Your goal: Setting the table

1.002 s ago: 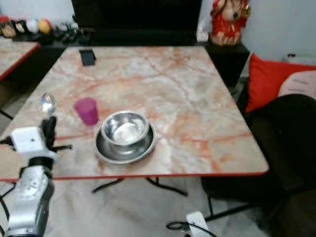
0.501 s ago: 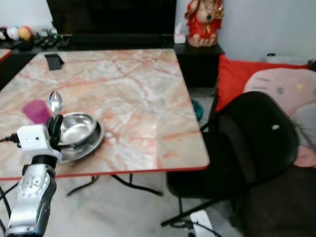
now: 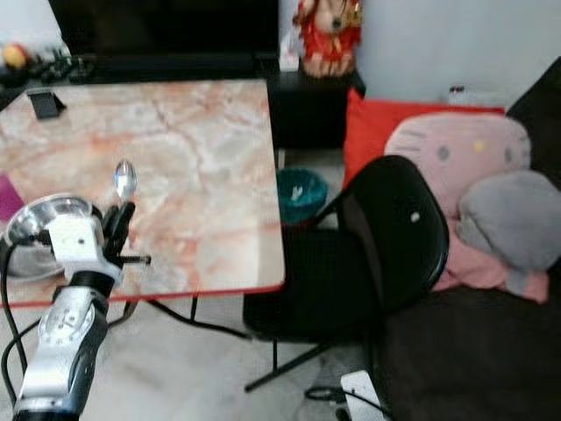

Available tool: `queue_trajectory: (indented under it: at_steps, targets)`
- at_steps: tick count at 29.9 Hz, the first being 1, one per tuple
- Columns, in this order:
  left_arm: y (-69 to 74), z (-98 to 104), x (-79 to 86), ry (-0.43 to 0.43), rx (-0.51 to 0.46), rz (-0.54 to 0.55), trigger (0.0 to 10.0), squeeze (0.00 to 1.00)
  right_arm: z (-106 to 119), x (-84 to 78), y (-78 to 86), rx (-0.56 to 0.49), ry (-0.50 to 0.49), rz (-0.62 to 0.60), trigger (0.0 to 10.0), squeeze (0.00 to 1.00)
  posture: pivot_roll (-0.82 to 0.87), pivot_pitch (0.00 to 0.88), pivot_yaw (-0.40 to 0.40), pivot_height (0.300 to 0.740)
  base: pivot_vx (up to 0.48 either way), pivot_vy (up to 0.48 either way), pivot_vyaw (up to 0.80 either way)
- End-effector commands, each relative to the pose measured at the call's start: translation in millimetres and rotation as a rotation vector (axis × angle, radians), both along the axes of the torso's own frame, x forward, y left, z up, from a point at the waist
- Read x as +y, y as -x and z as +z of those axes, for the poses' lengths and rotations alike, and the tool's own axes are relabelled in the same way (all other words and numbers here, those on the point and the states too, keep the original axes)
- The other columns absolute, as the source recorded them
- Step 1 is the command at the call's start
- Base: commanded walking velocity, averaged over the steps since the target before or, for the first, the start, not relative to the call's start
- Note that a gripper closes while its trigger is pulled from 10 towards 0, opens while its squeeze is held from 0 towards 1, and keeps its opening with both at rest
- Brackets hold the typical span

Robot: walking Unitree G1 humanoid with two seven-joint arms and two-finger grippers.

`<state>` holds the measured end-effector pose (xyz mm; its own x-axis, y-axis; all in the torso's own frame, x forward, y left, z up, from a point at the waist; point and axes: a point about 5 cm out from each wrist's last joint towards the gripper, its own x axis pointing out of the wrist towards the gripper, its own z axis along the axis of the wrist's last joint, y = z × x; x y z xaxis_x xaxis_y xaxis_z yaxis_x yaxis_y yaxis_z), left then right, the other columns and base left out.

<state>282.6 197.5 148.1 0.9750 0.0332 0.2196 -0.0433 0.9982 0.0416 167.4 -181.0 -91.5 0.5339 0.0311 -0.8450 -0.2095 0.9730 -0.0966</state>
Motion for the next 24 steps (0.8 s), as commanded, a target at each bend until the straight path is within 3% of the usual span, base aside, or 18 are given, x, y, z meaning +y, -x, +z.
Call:
queue_trajectory:
  at_steps: [1,11,24]
  targets:
    - [0.7,2.7,7.7,-0.012,0.006,0.018,10.0,0.0,-0.7,13.3,-1.4,-0.001,-0.031,0.0,10.0,0.0,-0.01,0.0,-0.001,0.74,0.0,0.0,0.0]
    - [0.7,5.3,14.9,-0.005,0.006,0.04,10.0,0.0,-0.7,21.7,-2.5,-0.007,-0.043,0.0,10.0,0.0,-0.01,0.0,0.0,0.74,0.0,0.0,0.0]
    - [1.0,5.4,17.6,-0.001,0.008,0.054,10.0,0.0,0.5,12.3,-4.1,-0.005,-0.036,-0.008,10.0,0.0,-0.01,0.0,-0.003,0.74,0.286,0.0,0.0]
